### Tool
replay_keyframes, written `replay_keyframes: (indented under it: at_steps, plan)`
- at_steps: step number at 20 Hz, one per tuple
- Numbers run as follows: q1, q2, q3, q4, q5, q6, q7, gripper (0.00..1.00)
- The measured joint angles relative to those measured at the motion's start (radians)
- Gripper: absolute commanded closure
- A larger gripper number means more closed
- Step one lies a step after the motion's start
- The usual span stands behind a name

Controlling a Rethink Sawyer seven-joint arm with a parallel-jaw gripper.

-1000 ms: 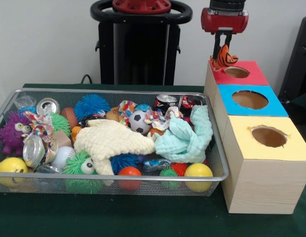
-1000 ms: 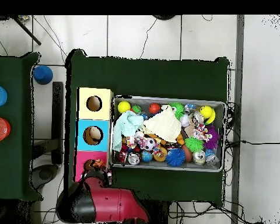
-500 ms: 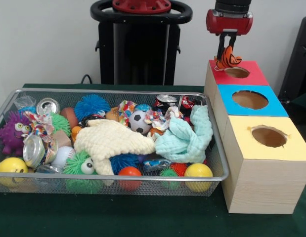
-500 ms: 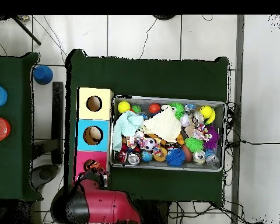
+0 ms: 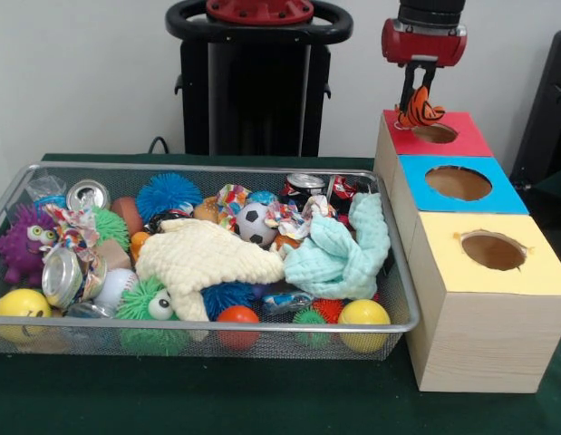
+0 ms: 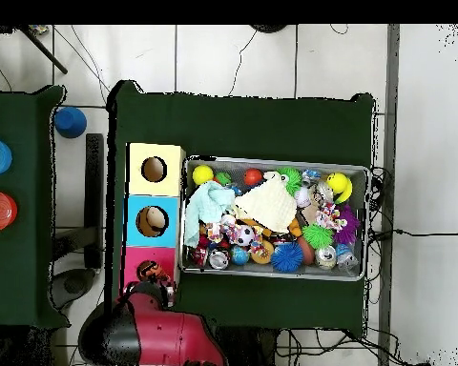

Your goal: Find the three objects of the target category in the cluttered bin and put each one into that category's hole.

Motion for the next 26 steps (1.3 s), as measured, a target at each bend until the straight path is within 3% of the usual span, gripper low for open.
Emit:
replay_keyframes:
  at_steps: [26]
  plan:
    - [0.112,0.044,-0.059,-0.055,0.094,0.0,0.0,1.0]
